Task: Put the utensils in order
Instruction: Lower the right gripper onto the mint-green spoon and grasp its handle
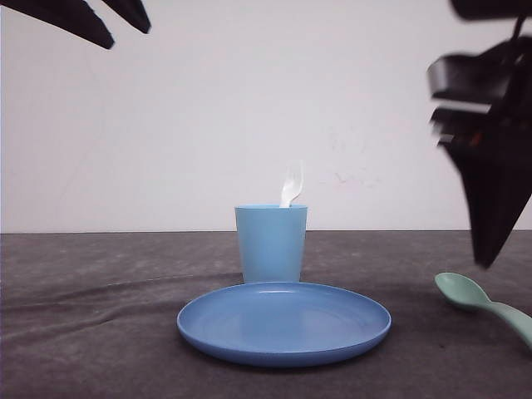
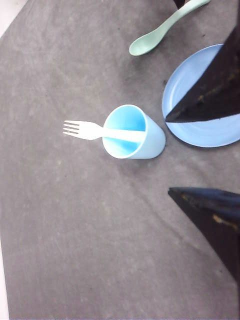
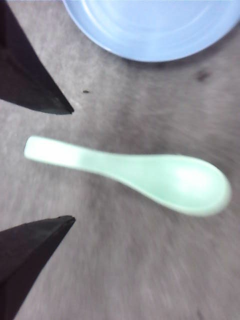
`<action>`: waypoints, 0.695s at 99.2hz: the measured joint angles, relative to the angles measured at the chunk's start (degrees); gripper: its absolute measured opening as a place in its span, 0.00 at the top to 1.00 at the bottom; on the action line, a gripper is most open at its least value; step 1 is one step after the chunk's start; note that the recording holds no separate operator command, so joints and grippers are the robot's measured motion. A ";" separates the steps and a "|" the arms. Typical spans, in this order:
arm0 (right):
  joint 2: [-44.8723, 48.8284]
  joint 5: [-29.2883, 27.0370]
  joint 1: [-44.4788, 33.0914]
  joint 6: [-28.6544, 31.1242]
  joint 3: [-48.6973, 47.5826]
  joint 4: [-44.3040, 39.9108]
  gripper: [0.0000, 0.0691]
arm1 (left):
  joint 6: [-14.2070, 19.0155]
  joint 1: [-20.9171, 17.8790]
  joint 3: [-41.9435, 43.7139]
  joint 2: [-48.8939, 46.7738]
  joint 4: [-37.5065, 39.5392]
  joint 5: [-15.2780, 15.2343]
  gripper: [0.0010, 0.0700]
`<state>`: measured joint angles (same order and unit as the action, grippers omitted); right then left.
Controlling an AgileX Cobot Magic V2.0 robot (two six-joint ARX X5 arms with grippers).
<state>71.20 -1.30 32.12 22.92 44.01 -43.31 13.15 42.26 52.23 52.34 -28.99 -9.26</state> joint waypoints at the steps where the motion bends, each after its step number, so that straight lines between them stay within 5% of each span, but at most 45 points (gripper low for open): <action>1: 0.33 -0.02 0.15 0.09 0.00 0.22 0.42 | 0.00 0.00 0.00 -0.11 -0.20 0.00 0.67; 17: 5.77 -1.38 1.27 1.53 0.00 3.43 0.45 | 0.02 0.00 0.00 -1.81 -2.67 0.00 0.67; 44: 9.86 -3.21 1.31 2.49 0.00 5.95 0.65 | 0.07 0.00 0.00 -3.85 -5.75 -0.02 0.67; 59: 9.86 -4.52 1.31 2.56 0.00 6.69 0.88 | 0.07 0.00 0.00 -4.02 -6.21 0.00 0.67; 69: 9.86 -4.55 1.31 2.56 0.02 6.69 0.90 | 0.09 0.00 0.00 -4.02 -6.51 -0.02 0.67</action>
<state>81.06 -5.85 33.43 25.47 44.03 -36.62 13.23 42.26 52.23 48.31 -35.51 -9.28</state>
